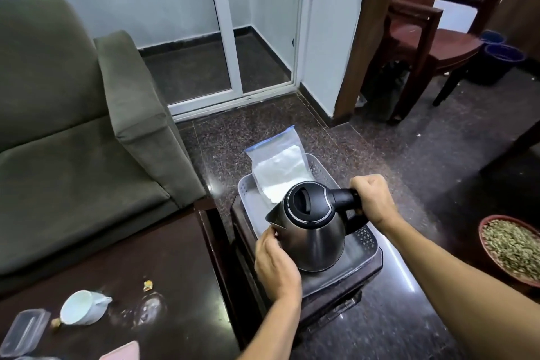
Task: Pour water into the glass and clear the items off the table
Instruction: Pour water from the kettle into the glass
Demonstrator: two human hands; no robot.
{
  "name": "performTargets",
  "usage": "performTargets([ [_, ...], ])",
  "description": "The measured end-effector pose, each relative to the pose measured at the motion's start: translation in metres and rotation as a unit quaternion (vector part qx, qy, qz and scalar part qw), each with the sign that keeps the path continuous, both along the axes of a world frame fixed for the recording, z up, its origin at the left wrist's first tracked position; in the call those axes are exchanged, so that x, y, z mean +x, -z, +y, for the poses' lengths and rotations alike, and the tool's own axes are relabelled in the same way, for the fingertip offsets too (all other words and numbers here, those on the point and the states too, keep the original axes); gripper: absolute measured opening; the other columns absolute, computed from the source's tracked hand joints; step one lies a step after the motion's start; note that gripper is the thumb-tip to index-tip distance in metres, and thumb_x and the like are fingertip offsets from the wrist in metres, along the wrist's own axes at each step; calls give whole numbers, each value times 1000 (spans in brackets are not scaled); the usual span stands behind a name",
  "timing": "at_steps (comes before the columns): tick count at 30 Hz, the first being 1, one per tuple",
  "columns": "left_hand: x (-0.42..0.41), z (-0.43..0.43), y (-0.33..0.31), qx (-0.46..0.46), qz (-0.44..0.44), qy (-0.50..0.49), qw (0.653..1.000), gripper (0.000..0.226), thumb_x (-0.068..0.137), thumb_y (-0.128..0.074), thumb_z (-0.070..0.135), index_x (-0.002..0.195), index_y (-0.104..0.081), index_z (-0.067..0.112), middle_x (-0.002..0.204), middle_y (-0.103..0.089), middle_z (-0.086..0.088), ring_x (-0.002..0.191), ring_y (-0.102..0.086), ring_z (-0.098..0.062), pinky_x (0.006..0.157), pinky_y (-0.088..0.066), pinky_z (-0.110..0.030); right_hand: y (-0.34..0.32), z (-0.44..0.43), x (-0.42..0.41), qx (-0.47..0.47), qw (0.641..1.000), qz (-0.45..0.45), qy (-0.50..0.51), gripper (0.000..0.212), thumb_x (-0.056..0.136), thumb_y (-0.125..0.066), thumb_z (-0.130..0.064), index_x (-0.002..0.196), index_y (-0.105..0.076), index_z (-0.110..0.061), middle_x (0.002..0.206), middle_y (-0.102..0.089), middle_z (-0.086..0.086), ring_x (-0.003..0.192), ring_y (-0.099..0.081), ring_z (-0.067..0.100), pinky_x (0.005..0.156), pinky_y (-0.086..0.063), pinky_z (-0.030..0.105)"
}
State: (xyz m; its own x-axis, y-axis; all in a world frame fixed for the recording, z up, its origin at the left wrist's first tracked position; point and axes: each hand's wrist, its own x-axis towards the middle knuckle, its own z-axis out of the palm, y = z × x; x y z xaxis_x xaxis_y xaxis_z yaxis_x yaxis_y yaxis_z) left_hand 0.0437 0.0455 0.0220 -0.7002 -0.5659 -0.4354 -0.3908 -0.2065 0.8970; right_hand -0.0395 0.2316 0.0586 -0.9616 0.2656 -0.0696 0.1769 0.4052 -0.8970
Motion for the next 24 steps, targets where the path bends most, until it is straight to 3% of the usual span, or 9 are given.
performTargets([
  [5,4,9,16,-10,1,15,1000,27,97,-48,29,100,-74,33,115,-72,11,108,-65,-12,93,-47,-32,23,12,-2,0,1000,-19,1,27,67,-48,-32,50,-40,-13,50,-32,7,53,-33,20,50,-25,41],
  [13,8,16,21,-40,32,39,998,34,93,-45,30,108,-76,26,114,-73,12,108,-69,-14,99,-51,-43,42,25,1,-49,998,-21,19,24,64,-49,-29,47,-42,-14,47,-31,6,40,-34,15,41,-24,25],
  [17,9,17,19,-44,43,38,997,53,81,-37,45,109,-77,25,117,-71,15,109,-69,-14,100,-51,-43,44,27,-1,-41,999,-24,15,29,62,-49,-34,49,-41,-9,51,-31,6,49,-35,17,48,-28,32],
  [21,9,15,18,-51,50,58,996,55,80,-34,44,110,-76,26,116,-69,18,112,-67,-13,102,-50,-41,44,30,-2,-2,1000,-16,7,37,62,-48,-38,52,-37,-5,56,-31,3,57,-32,17,54,-28,37],
  [24,8,6,14,-48,29,100,993,40,95,-38,25,112,-73,30,120,-68,13,115,-65,-14,105,-48,-41,39,32,1,47,999,-11,2,38,64,-46,-40,59,-58,-5,53,-48,1,57,-45,14,59,-40,36],
])
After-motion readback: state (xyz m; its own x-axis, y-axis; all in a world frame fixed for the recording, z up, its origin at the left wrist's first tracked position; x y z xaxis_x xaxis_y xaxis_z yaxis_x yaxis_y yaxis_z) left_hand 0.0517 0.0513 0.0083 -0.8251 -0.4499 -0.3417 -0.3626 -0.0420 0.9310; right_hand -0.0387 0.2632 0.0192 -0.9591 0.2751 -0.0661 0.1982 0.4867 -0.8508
